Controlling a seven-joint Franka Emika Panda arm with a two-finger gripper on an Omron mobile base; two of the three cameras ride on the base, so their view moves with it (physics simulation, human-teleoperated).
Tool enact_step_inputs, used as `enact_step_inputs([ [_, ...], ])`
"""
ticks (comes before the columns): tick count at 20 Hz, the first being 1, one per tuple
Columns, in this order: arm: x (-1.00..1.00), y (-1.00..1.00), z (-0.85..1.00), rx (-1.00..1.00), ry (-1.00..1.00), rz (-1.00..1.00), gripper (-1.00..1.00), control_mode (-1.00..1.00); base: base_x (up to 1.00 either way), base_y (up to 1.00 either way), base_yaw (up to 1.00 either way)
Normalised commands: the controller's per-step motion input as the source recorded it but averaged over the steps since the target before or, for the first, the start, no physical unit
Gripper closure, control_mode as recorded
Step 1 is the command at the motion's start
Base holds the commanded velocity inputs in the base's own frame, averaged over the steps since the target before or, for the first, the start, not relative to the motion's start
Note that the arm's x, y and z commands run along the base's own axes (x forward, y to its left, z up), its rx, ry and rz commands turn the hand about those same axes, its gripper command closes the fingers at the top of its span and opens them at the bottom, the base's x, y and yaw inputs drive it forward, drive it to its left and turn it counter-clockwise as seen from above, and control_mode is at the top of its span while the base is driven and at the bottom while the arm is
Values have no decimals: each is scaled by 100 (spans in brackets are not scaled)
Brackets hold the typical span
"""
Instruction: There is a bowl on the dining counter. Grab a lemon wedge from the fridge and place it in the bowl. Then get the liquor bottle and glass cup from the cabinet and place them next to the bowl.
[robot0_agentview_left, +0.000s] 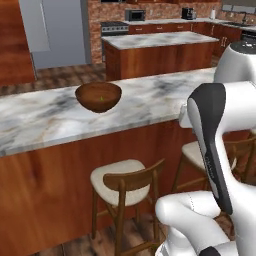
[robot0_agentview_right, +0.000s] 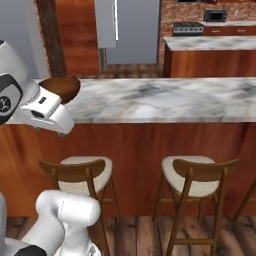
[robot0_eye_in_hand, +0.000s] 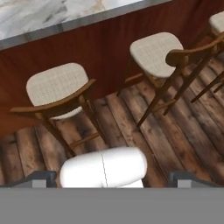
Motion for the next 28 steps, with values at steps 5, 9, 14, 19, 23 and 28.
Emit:
enact_step_inputs([
  [5,0,0,0,0,0,0,-100,100,-33,-100,-18],
  [9,0,0,0,0,0,0,-100,100,-1,-100,-37],
  [14,0,0,0,0,0,0,-100,100,0,-100,-36],
  [19,0,0,0,0,0,0,-100,100,0,-100,-36],
  [23,0,0,0,0,0,0,-100,100,0,-100,-42],
  [28,0,0,0,0,0,0,-100,100,9,-100,-36],
])
